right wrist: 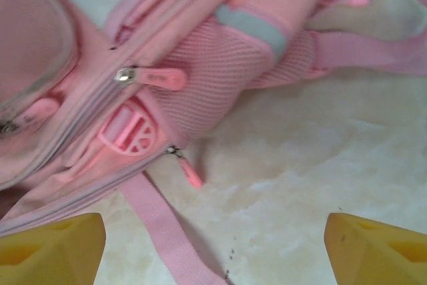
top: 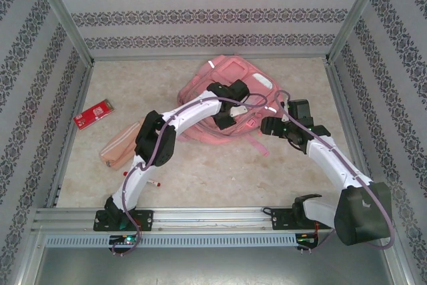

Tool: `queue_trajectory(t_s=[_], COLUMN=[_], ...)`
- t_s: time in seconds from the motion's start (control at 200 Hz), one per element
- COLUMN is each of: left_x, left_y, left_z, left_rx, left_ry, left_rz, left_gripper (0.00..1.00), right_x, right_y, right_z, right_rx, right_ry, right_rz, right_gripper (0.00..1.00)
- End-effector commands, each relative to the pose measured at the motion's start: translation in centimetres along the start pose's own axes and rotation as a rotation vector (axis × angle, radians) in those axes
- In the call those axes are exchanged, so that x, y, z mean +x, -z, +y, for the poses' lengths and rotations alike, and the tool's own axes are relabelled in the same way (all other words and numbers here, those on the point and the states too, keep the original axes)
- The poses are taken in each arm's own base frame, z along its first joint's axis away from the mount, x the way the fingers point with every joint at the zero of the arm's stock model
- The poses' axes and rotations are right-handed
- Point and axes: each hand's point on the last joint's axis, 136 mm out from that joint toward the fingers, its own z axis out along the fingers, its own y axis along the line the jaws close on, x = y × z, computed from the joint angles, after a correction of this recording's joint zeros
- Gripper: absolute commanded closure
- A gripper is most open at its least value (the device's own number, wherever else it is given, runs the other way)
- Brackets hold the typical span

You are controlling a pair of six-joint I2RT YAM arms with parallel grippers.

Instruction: Pack the student bag

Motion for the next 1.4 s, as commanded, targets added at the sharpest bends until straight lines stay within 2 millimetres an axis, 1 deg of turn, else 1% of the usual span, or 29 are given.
queue_trajectory(t_s=[0.0,0.08,0.16,0.235,0.28,0.315,0.345,0.44,0.56,0.655,0.869,0.989,1.084,1.119,1.149,1.259,1.319,1.344,1.399], left_x=[0.9,0.4,0.1,0.1,0.3,0.4,0.5,0.7,0.8,0.8,0.6,0.3,0.0,-0.1,-0.3,-0.8,-1.2,-1.3,-1.5], left_y=[3.3,6.2,8.7,10.3,10.9,11.3,11.5,12.1,12.5,12.6,13.0,13.3,13.5,13.6,13.6,13.4,13.2,13.1,12.7], left_z=[0.7,1.0,1.3,1.5,1.8,2.0,2.2,2.4,2.6,2.5,1.0,0.6,0.1,0.0,-0.2,-0.2,-0.1,0.0,0.1], left_rx=[0.001,-0.006,-0.014,-0.028,-0.038,-0.043,-0.041,-0.005,0.042,0.060,0.133,0.157,0.180,0.190,0.197,0.204,0.205,0.205,0.206], left_ry=[-0.050,-0.061,-0.071,-0.084,-0.088,-0.084,-0.079,-0.045,-0.018,-0.020,-0.057,-0.064,-0.076,-0.080,-0.078,-0.061,-0.049,-0.043,-0.027], left_rz=[-0.034,-0.115,-0.196,-0.246,-0.262,-0.272,-0.281,-0.310,-0.328,-0.333,-0.365,-0.392,-0.419,-0.429,-0.436,-0.455,-0.461,-0.464,-0.461], left_gripper=[1.00,1.00,1.00,1.00,1.00,1.00,1.00,1.00,1.00,1.00,1.00,1.00,1.00,1.00,1.00,1.00,1.00,1.00,1.00], right_x=[-1.4,-2.2,-3.0,-3.3,-3.2,-3.0,-2.6,-1.2,0.1,0.7,-0.2,-0.5,-0.5,-0.6,-0.7,-1.1,-1.2,-1.2,-1.0], right_y=[0.1,0.1,-0.3,-1.0,-1.5,-1.8,-2.0,-2.3,-2.4,-2.4,-3.0,-3.1,-3.4,-3.3,-3.1,-2.1,-1.6,-1.4,-0.9], right_z=[3.2,4.4,4.6,4.6,4.9,5.1,5.3,6.2,6.2,6.6,7.4,8.3,8.4,8.4,8.5,9.4,9.9,10.0,10.4], right_rx=[-0.107,-0.156,-0.164,-0.194,-0.232,-0.263,-0.289,-0.367,-0.399,-0.433,-0.482,-0.530,-0.533,-0.535,-0.539,-0.590,-0.608,-0.615,-0.627], right_ry=[0.254,0.322,0.342,0.344,0.348,0.352,0.354,0.375,0.396,0.407,0.442,0.446,0.466,0.475,0.479,0.495,0.491,0.488,0.491], right_rz=[-0.042,-0.039,-0.015,0.022,0.052,0.080,0.110,0.186,0.244,0.269,0.221,0.207,0.199,0.191,0.183,0.153,0.149,0.152,0.164], right_gripper=[0.14,0.14,0.17,0.21,0.26,0.32,0.34,0.35,0.35,0.35,0.39,0.45,0.49,0.51,0.57,0.84,0.96,1.00,1.00])
